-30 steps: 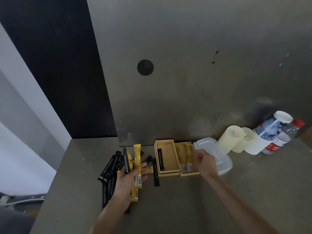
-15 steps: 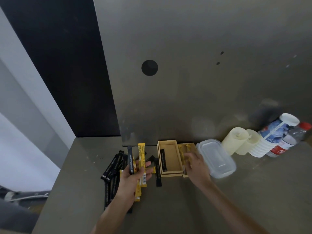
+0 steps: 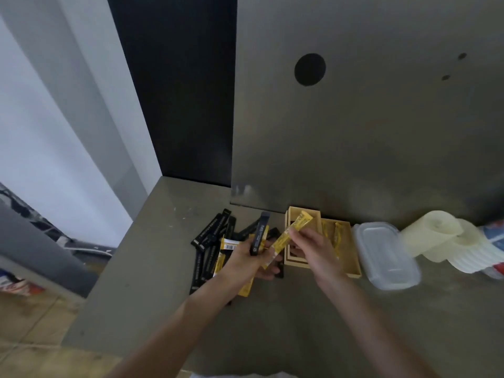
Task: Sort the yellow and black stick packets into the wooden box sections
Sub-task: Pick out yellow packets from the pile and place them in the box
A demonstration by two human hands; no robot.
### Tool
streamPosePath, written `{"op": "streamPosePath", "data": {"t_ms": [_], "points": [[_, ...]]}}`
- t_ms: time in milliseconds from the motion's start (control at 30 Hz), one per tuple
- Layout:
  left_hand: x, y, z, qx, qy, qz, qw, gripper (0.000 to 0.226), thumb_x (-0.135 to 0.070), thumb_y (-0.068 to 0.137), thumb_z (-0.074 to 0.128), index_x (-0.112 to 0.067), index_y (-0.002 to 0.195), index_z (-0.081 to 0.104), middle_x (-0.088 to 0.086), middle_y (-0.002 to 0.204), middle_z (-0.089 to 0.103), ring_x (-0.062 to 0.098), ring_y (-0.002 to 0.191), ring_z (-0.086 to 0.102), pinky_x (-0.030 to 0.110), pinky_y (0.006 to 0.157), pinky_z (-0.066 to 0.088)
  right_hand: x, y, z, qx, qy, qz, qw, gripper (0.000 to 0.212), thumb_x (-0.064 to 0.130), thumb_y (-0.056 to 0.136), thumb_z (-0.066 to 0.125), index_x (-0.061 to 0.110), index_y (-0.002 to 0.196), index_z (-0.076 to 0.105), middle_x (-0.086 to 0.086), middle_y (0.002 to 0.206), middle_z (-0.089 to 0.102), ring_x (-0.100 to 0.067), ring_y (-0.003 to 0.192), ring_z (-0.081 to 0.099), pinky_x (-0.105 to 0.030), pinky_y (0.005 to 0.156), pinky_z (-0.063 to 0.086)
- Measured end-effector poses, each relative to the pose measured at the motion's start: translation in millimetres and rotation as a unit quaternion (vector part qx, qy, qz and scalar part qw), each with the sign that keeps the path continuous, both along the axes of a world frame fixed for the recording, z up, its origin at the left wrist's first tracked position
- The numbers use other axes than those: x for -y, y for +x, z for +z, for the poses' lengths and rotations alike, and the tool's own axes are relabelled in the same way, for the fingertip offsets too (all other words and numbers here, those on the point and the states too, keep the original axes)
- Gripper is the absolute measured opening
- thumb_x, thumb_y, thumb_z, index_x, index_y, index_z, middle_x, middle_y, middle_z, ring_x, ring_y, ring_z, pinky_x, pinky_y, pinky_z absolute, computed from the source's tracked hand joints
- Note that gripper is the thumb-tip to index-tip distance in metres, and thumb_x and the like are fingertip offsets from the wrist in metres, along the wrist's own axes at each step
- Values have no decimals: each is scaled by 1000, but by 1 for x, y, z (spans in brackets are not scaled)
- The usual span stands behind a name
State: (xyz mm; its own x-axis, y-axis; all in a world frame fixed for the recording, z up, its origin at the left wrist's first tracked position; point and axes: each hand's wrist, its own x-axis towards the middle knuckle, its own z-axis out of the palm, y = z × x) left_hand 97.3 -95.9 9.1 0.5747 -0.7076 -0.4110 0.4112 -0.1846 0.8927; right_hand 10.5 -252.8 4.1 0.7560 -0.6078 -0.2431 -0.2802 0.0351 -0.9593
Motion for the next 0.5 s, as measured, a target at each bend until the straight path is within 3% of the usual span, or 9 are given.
{"op": "streamPosePath", "data": {"t_ms": [100, 233, 367, 400, 500], "points": [[0, 0, -1, 16, 8, 7, 1000, 28, -14, 97, 61, 0, 121, 56, 15, 102, 74, 19, 68, 71, 26, 55, 59, 2, -5, 0, 15, 46, -22, 999, 21, 29, 93, 68, 11, 103, 74, -3, 99, 78, -18, 98, 74, -35, 91, 58], [3, -6, -10, 47, -3, 8, 999, 23, -17, 99, 60, -2, 116, 56, 6, 91, 74, 14, 56, 60, 25, 48, 41, -2, -9, -9, 2, 63, -8, 998, 25, 31, 94, 66, 9, 106, 72, -5, 99, 79, -21, 99, 74, -36, 89, 58], [6, -11, -14, 49, -6, 19, 999, 20, -15, 100, 57, 0, 113, 57, -2, 72, 69, 12, 49, 51, 21, 45, 36, -6, -14, -10, 5, 90, -7, 996, 26, 30, 95, 65, 10, 110, 70, -8, 103, 78, -25, 100, 74, -39, 91, 57], [7, -12, -12, 49, -4, 15, 999, 20, -14, 100, 57, 1, 113, 58, -1, 69, 68, 11, 48, 49, 20, 44, 36, -6, -15, -8, 6, 98, -12, 995, 25, 28, 95, 65, 9, 110, 70, -9, 104, 78, -26, 100, 74, -39, 91, 58], [9, -11, -15, 81, 10, -1, 997, 17, -14, 99, 59, 0, 109, 61, 26, 85, 71, 11, 44, 45, 21, 43, 36, -1, -17, -9, 2, 87, -29, 996, 20, 23, 96, 64, 7, 106, 70, -12, 101, 77, -27, 97, 75, -40, 89, 60]]}}
